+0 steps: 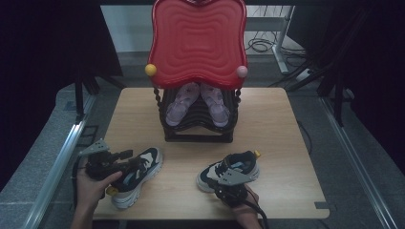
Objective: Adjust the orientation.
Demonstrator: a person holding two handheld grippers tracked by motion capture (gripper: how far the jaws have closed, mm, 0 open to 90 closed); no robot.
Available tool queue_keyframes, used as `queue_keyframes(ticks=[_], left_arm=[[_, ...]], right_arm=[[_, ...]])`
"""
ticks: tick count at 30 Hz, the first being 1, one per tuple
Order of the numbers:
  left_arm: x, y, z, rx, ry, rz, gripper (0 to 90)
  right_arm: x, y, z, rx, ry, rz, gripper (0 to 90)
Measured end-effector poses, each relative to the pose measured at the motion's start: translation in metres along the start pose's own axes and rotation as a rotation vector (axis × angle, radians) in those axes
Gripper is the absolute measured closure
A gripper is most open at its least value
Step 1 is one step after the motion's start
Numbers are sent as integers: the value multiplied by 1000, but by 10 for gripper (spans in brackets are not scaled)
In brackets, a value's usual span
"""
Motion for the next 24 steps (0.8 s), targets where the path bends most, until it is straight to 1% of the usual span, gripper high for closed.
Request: queue_keyframes(ticks=[1,2,3,6,7,8,9,10,11,12,14,19,22,24], left_arm=[[0,0,0,1,0,0,480],[0,0,0,1,0,0,480],[0,0,0,0,-2,1,480],[1,0,0,-2,-5,3,480],[1,-1,0,-3,-4,2,480],[1,-2,0,-5,-3,3,480],[1,-2,1,-7,-6,3,481],[1,-4,1,-8,-7,5,480],[2,-5,1,-11,-4,6,480],[2,-6,2,-15,-8,8,481],[3,-8,3,-20,-7,11,480],[3,-7,2,-17,-7,9,481],[2,-6,2,-16,-9,7,481],[1,-5,2,-15,-6,6,480]], right_arm=[[-4,-2,7,-29,15,-5,900],[-4,-2,7,-29,15,-5,900],[-4,-7,12,-46,25,-4,900],[-3,-9,11,-40,11,-8,900],[1,-10,8,-36,15,13,900],[1,-10,8,-36,15,13,900],[2,-12,7,-32,8,17,900],[3,-16,5,-20,-11,24,900],[3,-16,5,-20,-11,24,900],[4,-21,4,-21,-7,44,900],[4,-25,3,-15,-9,62,900],[5,-30,2,-10,-12,91,900],[4,-31,3,-14,-13,92,900],[2,-29,2,-9,-9,82,900]])
Point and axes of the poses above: each handheld gripper's, and its own axes: y roughly backward along the jaws, z roughly out of its underside, x roughly to its right, the point moved 10 cm from there along -y, roughly forward along the jaws, and after that the axes turned 5 degrees about -y, right-handed, at the moved point
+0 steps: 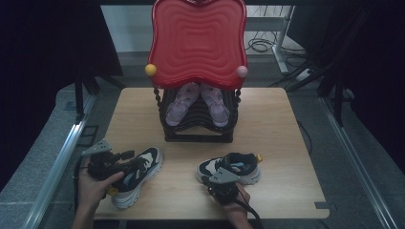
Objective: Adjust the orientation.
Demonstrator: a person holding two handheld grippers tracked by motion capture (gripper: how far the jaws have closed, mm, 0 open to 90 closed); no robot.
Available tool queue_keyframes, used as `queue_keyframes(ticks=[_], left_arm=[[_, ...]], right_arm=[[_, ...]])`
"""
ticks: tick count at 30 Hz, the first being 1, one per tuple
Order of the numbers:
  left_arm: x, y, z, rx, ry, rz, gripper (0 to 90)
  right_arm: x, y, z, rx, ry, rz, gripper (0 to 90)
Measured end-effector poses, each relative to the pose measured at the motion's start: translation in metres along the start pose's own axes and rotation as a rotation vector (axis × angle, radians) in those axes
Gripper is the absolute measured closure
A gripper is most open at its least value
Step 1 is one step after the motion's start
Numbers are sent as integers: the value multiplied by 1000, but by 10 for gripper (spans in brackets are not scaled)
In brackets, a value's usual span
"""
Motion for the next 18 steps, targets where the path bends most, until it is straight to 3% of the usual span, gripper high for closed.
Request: queue_keyframes(ticks=[3,7,10,11,16,17,18], left_arm=[[-1,1,0,1,-2,-1,480],[-1,1,0,2,-2,-2,481],[0,0,0,1,1,-3,481],[0,0,0,0,0,-2,481],[1,-1,0,-3,-2,-1,480],[0,-1,0,-3,-2,-3,480],[0,-1,0,-3,-2,-4,480]], right_arm=[[-7,12,-13,41,-27,-73,900],[4,32,-33,96,-24,-59,900],[38,59,-57,181,-55,-9,900],[38,59,-57,181,-55,-9,900],[87,80,-69,239,-116,39,900],[103,86,-71,252,-143,56,900],[103,86,-71,252,-143,56,900]])
Point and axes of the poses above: each handheld gripper's, and its own axes: y roughly backward along the jaws, z roughly out of its underside, x roughly to its right, the point moved 10 cm from there along -y, roughly forward along the jaws, and after that the axes turned 5 degrees about -y, right-handed, at the moved point
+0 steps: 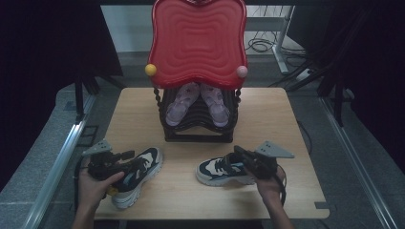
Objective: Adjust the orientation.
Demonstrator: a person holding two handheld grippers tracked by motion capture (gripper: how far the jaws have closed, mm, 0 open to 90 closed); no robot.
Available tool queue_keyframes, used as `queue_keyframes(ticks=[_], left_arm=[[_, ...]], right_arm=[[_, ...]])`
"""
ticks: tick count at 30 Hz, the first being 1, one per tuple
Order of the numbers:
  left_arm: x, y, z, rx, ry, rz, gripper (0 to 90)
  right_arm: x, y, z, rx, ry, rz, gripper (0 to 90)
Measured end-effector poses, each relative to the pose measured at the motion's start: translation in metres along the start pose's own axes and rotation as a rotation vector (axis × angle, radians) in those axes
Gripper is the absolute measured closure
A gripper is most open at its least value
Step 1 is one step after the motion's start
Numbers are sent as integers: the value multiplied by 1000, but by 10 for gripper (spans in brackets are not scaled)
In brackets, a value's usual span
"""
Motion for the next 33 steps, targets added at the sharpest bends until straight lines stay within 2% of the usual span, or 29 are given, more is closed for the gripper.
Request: queue_keyframes(ticks=[5,7,8,9,11,12,13,18,23,30,33], left_arm=[[-1,2,0,5,4,-4,481],[-2,4,-1,9,5,-5,481],[-2,4,-1,10,8,-6,481],[-2,4,-1,12,6,-6,481],[-2,4,-1,12,5,-6,481],[-2,4,-1,12,5,-6,481],[-2,4,-1,12,5,-5,481],[-2,5,-1,12,3,-5,480],[-3,5,0,11,6,-5,481],[-4,6,0,14,7,-8,481],[-4,6,0,14,7,-8,481]], right_arm=[[40,6,-2,3,-13,71,900],[57,9,1,3,-39,85,900],[70,12,6,-11,-49,101,900],[70,12,6,-11,-49,101,900],[85,13,17,-43,-88,95,900],[85,13,17,-43,-88,95,900],[90,11,25,-68,-95,89,900],[91,5,35,-100,-85,58,900],[82,0,41,-142,-29,5,900],[74,-1,49,-192,20,-28,900],[73,0,50,-199,31,-21,900]])
Point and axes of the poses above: each handheld gripper's, and its own axes: y roughly backward along the jaws, z roughly out of its underside, x roughly to its right, the point moved 10 cm from there along -y, roughly forward along the jaws, and after that the axes turned 5 degrees about -y, right-handed, at the moved point
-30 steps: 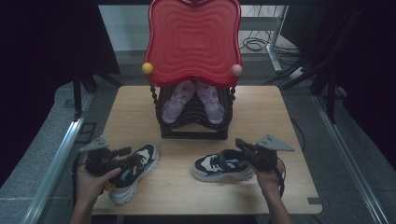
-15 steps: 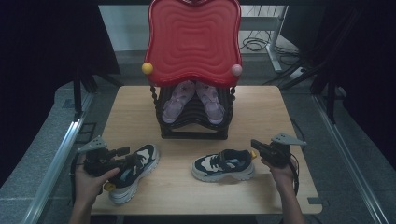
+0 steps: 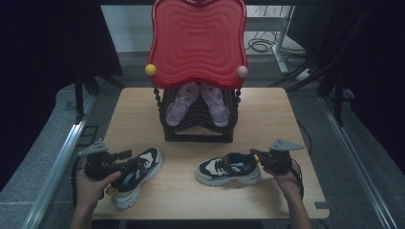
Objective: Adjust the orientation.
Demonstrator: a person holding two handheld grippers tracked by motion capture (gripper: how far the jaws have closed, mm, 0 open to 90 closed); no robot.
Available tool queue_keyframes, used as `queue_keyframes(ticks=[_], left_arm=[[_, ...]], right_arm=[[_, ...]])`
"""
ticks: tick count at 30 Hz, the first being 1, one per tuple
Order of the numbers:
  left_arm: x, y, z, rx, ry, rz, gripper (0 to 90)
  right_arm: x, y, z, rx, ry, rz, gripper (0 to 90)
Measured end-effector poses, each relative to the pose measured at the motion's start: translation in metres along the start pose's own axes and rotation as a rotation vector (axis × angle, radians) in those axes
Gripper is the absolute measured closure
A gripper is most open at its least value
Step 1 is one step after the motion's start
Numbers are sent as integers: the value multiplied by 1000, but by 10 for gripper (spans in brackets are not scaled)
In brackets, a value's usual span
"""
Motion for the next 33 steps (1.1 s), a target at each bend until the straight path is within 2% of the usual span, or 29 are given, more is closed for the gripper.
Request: queue_keyframes(ticks=[12,33], left_arm=[[-1,2,0,3,1,-2,480],[-3,6,0,9,7,-6,481]], right_arm=[[-17,17,12,-10,23,-18,900],[-31,34,26,1,-6,-13,900]])
Point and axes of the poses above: each handheld gripper's, and its own axes: y roughly backward along the jaws, z roughly out of its underside, x roughly to its right, the point moved 10 cm from there along -y, roughly forward along the jaws, and after that the axes turned 5 degrees about -y, right-handed, at the moved point
